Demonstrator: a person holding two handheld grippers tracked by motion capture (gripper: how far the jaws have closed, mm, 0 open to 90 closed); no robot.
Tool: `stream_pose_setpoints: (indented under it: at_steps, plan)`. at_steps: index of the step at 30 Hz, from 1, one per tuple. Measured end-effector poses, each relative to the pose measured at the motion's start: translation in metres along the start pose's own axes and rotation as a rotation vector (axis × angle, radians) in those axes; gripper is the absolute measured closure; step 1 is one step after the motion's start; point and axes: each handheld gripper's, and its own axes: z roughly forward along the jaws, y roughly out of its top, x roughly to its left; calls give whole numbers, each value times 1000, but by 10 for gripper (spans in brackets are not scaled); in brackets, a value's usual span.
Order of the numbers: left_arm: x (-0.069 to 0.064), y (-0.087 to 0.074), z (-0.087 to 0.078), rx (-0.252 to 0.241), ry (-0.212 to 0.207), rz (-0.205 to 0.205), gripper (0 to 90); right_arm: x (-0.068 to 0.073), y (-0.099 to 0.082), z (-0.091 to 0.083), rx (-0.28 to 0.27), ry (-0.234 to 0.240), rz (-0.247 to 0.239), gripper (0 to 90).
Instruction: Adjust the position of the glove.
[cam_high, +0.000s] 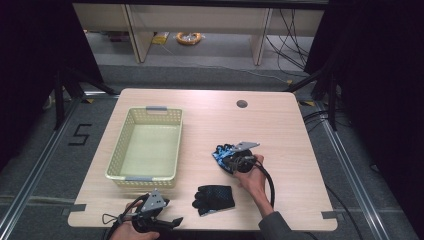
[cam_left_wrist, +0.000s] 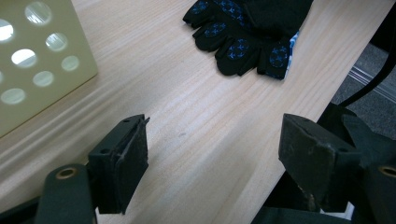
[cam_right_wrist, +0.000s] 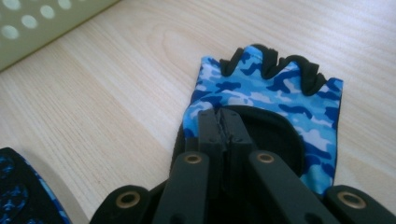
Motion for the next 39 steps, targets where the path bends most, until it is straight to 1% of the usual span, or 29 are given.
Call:
stream_pose_setpoints:
  at_steps: [2, 3, 4, 5, 7, 8, 9, 10, 12, 13, 14, 15, 16, 17, 18, 19, 20, 21, 22, 24, 28, 29, 31, 32, 33, 35, 37, 38, 39]
  plan:
    - [0, 0, 0, -6, 3, -4, 238, -2, 2, -3, -45, -4, -15, 887]
    - [0, 0, 0, -6, 3, -6, 238, -2, 2, -3, -45, -4, -15, 887]
    - [0, 0, 0, -16, 4, -16, 238, -3, 4, -7, -32, 4, -18, 887]
    - [-1, -1, 1, -17, 1, -37, 238, -4, 6, -14, -63, 19, -3, 887]
    - [-1, 0, 1, -17, 1, -37, 238, -4, 7, -16, -69, 29, 2, 887]
    - [-1, -1, 1, -18, 4, -36, 238, -5, 8, -17, -70, 27, -11, 887]
    - [1, 0, 1, -1, 13, -17, 238, -6, 9, -22, -86, 26, -12, 888]
    - [0, 0, 1, -5, 21, -24, 238, -6, 9, -22, -86, 26, -12, 888]
    - [1, 0, 0, -8, 13, -14, 238, -5, 12, -28, -93, 30, -12, 887]
    - [1, 0, 0, -5, 15, -10, 238, -4, 12, -31, -114, 33, -15, 887]
    - [0, 0, 1, -17, 6, -33, 238, -3, 14, -36, -133, 38, -31, 887]
    - [2, 0, 0, -4, 15, -6, 238, -2, 15, -40, -135, 48, -23, 887]
    - [1, 0, 1, -16, 9, -19, 238, -1, 15, -42, -134, 53, -28, 887]
    - [2, 0, 0, -17, 10, -20, 238, 1, 15, -43, -151, 53, -29, 887]
    - [2, 0, 0, -17, 10, -20, 238, 4, 15, -48, -145, 64, -30, 887]
    - [1, -1, 0, -17, 8, -38, 238, 4, 15, -48, -145, 64, -30, 887]
    - [1, 0, 0, -16, 8, -39, 238, 6, 16, -51, -147, 85, -42, 887]
    - [3, 0, -1, -6, 18, -10, 238, 14, 15, -58, -149, 102, -59, 887]
    - [3, 0, -1, -11, 12, -17, 238, 14, 15, -58, -149, 102, -59, 887]
    - [3, 0, 0, -16, 12, -24, 238, 20, 13, -63, -161, 113, -99, 887]
    - [4, 0, -1, -14, 14, -17, 237, 36, 7, -74, -160, 162, -138, 886]
    - [3, 0, 0, -15, 11, -37, 237, 38, 6, -75, -161, 171, -144, 887]
    - [3, 0, 0, -16, 12, -40, 237, 40, 4, -76, -169, 169, -150, 886]
    - [4, 0, 0, -17, 14, -38, 236, 43, 2, -77, -167, 174, -149, 886]
    - [5, 1, -1, -14, 12, -17, 236, 45, 1, -79, -163, 183, -152, 886]
    - [6, 2, -2, -15, 24, -14, 235, 49, -2, -80, -154, 201, -164, 886]
    - [6, 4, -2, -25, 29, -29, 235, 53, -5, -82, -153, 208, -166, 887]
    - [6, 6, -2, -42, 23, -44, 235, 54, -6, -81, -152, 223, -187, 886]
    - [7, 7, -2, -44, 23, -43, 235, 57, -7, -81, -155, 217, -192, 887]
